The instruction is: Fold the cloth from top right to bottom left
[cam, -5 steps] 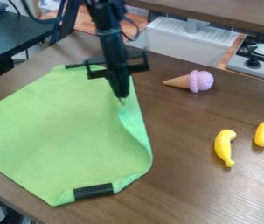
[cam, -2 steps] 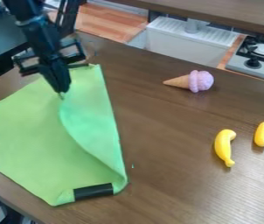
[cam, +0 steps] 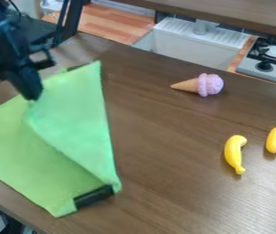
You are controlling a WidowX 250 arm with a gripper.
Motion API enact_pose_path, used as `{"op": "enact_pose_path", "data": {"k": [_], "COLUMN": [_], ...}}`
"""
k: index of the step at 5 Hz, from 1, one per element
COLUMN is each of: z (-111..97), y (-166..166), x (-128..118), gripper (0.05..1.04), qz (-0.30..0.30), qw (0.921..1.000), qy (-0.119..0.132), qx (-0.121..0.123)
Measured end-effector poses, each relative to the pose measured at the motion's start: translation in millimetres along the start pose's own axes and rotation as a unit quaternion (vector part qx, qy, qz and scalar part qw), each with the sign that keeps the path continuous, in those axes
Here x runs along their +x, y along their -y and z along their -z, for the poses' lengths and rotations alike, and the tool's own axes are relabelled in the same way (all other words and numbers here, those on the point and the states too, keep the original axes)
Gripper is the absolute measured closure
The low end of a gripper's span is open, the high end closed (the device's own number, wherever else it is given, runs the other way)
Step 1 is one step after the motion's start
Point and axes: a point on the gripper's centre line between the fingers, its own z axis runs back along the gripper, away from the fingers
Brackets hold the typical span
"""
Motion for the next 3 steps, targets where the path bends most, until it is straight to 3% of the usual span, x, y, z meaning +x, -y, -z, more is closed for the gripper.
{"op": "enact_pose_path", "data": {"k": [3], "z": [-36], "y": [-63], "x": [-8], "gripper": [1.033], "qz": [0.006], "qw": [0.9996], "qy": [0.012], "qx": [-0.025]}}
